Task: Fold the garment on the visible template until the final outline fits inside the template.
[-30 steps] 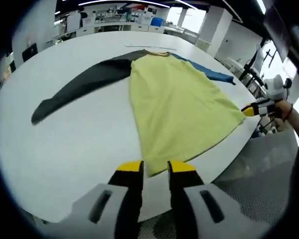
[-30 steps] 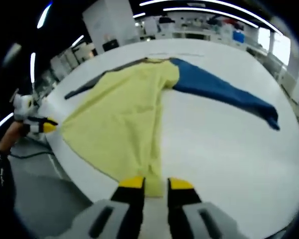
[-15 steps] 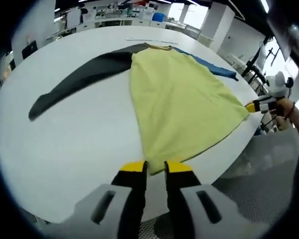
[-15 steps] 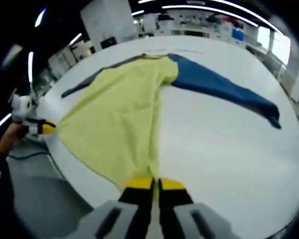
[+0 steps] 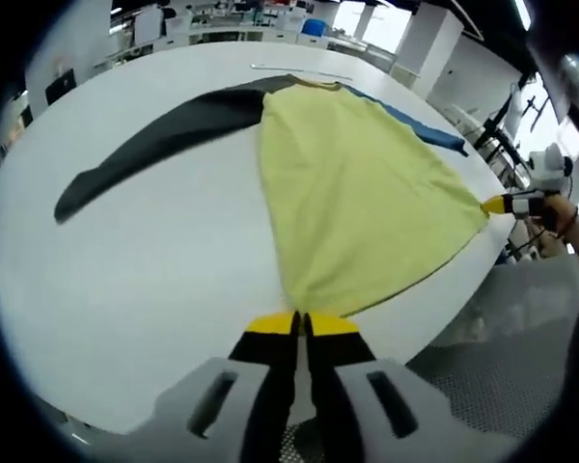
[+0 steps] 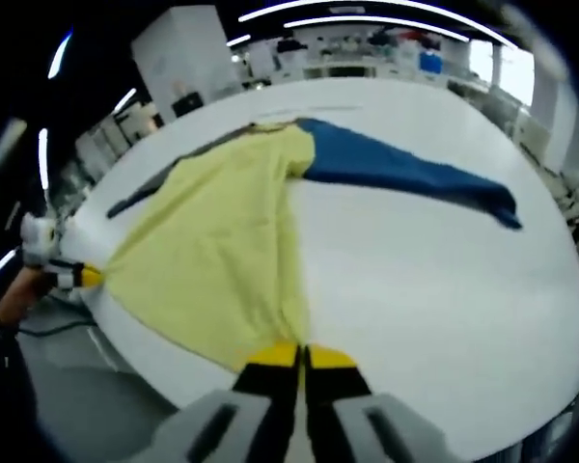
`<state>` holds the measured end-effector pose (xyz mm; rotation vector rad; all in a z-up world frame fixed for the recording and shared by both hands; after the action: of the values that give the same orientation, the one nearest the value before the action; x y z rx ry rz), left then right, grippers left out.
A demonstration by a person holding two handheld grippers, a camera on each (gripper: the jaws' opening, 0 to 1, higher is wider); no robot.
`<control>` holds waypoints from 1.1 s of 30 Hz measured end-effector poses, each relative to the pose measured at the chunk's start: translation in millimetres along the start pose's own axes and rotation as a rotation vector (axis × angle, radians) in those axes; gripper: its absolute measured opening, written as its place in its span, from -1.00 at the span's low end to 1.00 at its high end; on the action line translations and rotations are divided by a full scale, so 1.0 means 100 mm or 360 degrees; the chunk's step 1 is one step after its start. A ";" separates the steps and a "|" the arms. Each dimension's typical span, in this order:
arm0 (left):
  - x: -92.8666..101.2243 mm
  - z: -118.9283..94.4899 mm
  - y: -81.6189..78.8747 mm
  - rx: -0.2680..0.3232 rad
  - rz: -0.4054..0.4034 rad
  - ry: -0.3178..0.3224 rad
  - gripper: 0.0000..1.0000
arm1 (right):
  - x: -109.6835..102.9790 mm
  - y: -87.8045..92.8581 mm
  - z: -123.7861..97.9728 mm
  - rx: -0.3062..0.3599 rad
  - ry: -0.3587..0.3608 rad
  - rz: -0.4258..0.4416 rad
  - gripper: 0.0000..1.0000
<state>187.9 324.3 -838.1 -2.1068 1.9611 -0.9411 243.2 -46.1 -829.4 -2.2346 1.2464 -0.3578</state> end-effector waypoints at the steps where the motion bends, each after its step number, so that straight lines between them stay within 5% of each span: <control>1: 0.01 -0.01 0.00 0.0002 0.0001 0.0003 -1.00 | 0.01 -0.01 -0.02 0.0007 0.0013 0.0008 -1.00; 9: 0.10 -0.11 0.02 0.0006 -0.0038 0.0040 -1.00 | -0.02 0.03 -0.10 -0.0004 0.0131 -0.0013 -1.00; 25: 0.09 -0.15 0.11 -0.0043 -0.0003 0.0000 -0.97 | -0.06 0.17 -0.08 -0.0067 0.0119 -0.0086 -1.00; 27: 0.09 -0.18 0.06 0.0010 0.0045 0.0006 -0.82 | -0.07 0.15 -0.09 -0.0049 0.0110 -0.0088 -0.97; 33: 0.11 -0.24 -0.11 0.0140 0.0143 0.0034 -0.24 | 0.03 -0.01 -0.12 0.0100 0.0152 -0.0160 -0.46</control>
<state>185.3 323.8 -810.2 -1.9532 1.9679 -1.0168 240.0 -52.6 -819.3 -2.2545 1.1566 -0.5403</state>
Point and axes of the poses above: the point that each gripper's makers call its tool centre point, and the gripper's own axes: z roughly forward along the fingers, x roughly to its right, y roughly out of its underside, the point moved 1 cm from there along -z, roughly backward along the fingers, and after that the axes turned 15 degrees about -z, right-handed, at the moved point
